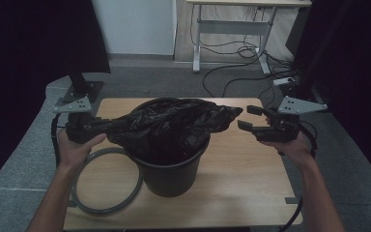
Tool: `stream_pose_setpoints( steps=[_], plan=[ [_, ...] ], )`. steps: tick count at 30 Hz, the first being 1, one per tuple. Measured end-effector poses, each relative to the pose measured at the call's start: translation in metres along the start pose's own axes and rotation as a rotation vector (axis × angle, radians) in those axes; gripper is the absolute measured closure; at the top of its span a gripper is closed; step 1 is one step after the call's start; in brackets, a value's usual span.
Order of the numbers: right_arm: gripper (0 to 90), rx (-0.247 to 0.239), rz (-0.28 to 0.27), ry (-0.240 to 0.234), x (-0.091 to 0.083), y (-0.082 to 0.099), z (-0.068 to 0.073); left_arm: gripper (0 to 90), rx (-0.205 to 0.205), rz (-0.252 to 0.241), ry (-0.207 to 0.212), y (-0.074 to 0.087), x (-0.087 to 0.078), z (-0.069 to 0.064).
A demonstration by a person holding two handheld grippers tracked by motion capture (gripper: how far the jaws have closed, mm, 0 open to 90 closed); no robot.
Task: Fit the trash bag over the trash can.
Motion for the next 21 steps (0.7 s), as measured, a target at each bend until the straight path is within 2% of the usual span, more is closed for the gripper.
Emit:
stream_pose_setpoints(
  steps=[4,6,8,11,13,14,16,21],
  plan=[
    [28.3,-0.013,-0.011,-0.032,0.013,-0.006,0.010,90.0,-0.009,0.002,0.002,0.001,0.000,0.001],
    [30.8,-0.023,-0.006,-0.061,0.022,-0.009,0.017,90.0,-0.012,0.004,-0.003,0.001,0.000,0.002],
    [44.5,-0.038,0.012,-0.110,0.032,-0.009,0.025,90.0,-0.012,0.006,-0.011,0.000,0.000,0.002],
    [77.3,-0.063,0.054,-0.186,0.037,-0.003,0.041,90.0,-0.006,0.006,-0.033,0.000,-0.003,0.002],
    [87.8,-0.054,0.044,-0.249,0.033,0.004,0.052,90.0,-0.008,0.003,-0.043,0.002,-0.008,0.003],
    [89.0,-0.051,0.036,-0.283,0.029,0.009,0.058,90.0,-0.011,-0.001,-0.045,0.004,-0.011,0.003],
    [89.3,-0.055,0.023,-0.324,0.021,0.022,0.070,90.0,-0.019,-0.010,-0.044,0.008,-0.016,0.004],
    [89.4,-0.065,0.019,-0.395,0.008,0.049,0.098,90.0,-0.018,-0.012,-0.038,0.019,-0.025,0.002]
  ],
)
Point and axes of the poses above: each handheld gripper's, and its own axes: x roughly forward along the jaws, y roughly out of its underside, z roughly to its left, the point moved 1 cm from there along x, roughly forward along the jaws, and after that the axes turned 15 degrees about -z, right-handed, at the moved point
